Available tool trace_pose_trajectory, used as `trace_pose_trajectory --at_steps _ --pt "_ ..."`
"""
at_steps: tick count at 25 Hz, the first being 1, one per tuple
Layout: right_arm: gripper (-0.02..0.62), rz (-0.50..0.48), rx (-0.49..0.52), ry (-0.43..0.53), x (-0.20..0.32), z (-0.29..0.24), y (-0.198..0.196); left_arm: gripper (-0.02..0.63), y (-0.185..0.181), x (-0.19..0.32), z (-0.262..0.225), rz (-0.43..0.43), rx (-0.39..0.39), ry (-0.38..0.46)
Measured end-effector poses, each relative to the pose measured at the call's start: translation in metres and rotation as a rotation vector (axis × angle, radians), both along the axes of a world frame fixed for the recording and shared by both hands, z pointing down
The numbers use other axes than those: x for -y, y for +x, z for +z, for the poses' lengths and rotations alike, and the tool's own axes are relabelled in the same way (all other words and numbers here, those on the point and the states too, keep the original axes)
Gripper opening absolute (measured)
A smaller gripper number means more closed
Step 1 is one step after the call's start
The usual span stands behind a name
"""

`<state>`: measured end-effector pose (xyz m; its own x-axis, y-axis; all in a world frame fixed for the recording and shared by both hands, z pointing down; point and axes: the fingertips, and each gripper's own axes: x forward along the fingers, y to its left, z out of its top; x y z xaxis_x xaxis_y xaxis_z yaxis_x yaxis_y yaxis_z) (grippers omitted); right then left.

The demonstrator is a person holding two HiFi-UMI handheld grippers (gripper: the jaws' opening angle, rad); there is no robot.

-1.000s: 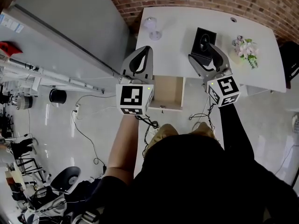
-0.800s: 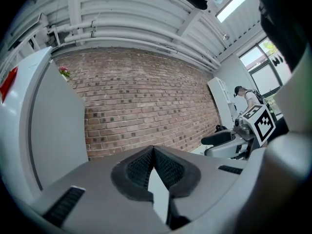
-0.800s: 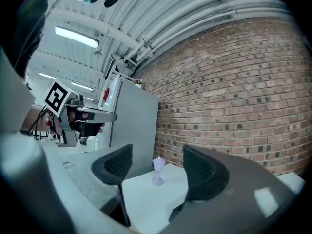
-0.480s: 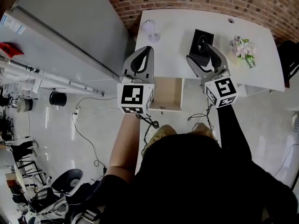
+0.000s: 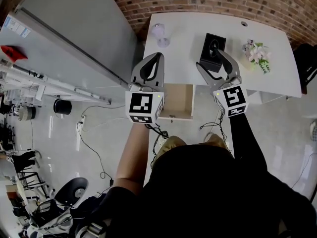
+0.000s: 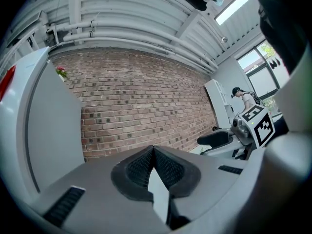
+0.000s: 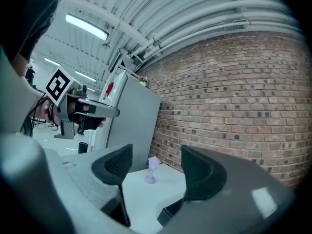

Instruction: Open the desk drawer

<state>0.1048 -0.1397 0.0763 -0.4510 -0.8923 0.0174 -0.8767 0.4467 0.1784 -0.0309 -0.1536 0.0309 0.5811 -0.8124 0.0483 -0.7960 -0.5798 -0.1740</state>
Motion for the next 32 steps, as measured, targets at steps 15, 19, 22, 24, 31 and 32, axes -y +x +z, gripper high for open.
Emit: trace_pose_trajectory --at_steps 15,19,22,24,31,32 --pt "0.0 0.103 0.024 0.017 -0.008 -0.001 0.017 0.009 0.004 -0.009 -0.001 0.038 0.002 -0.001" --pt "0.0 0.104 0.032 -0.012 -0.009 0.004 0.016 0.009 0.002 -0.009 -0.002 0.035 0.001 0.0" --pt "0.0 0.105 0.024 -0.02 -0.01 0.006 0.016 0.009 0.003 -0.008 0.0 0.039 -0.001 -0.003" --pt "0.0 0.103 0.024 -0.02 -0.01 0.005 0.016 0.009 0.004 -0.008 0.0 0.042 -0.001 -0.003" --pt "0.0 0.104 0.019 -0.016 -0.01 0.002 0.018 0.009 0.011 -0.008 0.001 0.057 0.007 -0.003" --pt "0.0 0.106 0.024 -0.019 -0.01 0.002 0.02 0.009 0.012 -0.008 0.001 0.057 0.008 -0.003"
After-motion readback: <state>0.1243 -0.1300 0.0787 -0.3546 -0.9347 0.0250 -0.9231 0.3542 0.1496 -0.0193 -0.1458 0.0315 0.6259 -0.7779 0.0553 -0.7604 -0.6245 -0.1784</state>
